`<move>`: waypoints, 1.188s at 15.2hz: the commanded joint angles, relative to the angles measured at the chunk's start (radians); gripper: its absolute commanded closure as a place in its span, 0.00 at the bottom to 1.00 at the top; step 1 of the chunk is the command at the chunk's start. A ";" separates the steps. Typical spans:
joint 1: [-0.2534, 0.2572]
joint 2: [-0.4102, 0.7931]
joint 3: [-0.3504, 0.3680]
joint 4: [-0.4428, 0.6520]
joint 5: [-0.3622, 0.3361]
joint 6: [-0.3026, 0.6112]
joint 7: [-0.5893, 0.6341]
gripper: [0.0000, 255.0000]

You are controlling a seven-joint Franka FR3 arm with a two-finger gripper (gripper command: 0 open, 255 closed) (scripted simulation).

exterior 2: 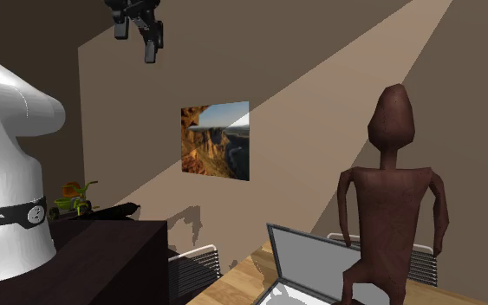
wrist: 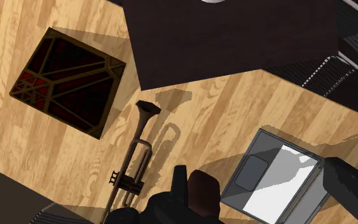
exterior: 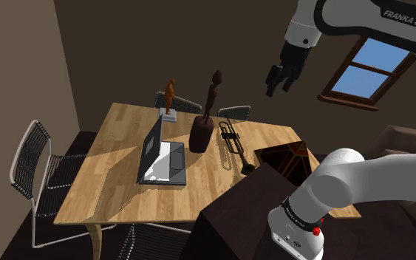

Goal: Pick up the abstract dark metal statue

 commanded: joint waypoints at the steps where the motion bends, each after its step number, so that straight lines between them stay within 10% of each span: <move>1: 0.000 0.000 0.000 0.000 0.000 0.000 0.000 0.00; 18: -0.190 0.286 0.245 -0.336 -0.236 0.839 0.530 0.00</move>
